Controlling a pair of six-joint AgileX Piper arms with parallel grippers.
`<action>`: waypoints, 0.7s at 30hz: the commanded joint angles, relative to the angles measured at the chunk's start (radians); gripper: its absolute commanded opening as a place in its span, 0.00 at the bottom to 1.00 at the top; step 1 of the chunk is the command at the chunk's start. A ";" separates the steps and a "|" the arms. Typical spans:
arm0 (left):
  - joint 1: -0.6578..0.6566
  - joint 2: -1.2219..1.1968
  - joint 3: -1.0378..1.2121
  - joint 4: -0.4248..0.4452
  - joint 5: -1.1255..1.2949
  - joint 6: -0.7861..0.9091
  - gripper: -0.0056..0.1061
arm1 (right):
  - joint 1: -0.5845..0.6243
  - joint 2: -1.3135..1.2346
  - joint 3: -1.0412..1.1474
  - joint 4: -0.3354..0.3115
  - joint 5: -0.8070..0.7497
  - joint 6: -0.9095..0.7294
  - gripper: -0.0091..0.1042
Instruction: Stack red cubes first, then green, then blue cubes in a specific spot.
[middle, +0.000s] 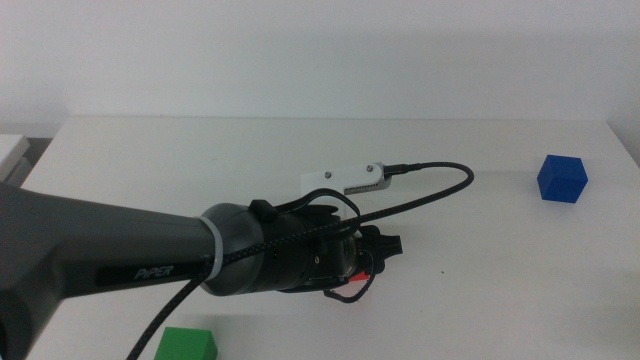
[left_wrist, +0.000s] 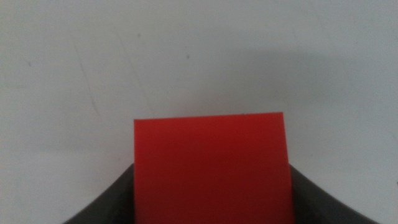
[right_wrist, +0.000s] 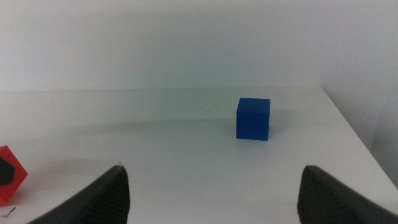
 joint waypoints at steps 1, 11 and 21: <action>-0.003 0.003 -0.006 0.013 -0.012 -0.023 0.04 | -0.002 -0.005 0.003 -0.005 -0.009 -0.007 0.90; -0.005 0.006 -0.004 -0.032 -0.038 -0.013 0.04 | -0.002 -0.005 0.003 -0.005 -0.009 -0.007 0.90; -0.005 0.006 -0.004 -0.028 -0.022 0.086 0.06 | -0.002 -0.005 0.003 -0.005 -0.009 -0.007 0.90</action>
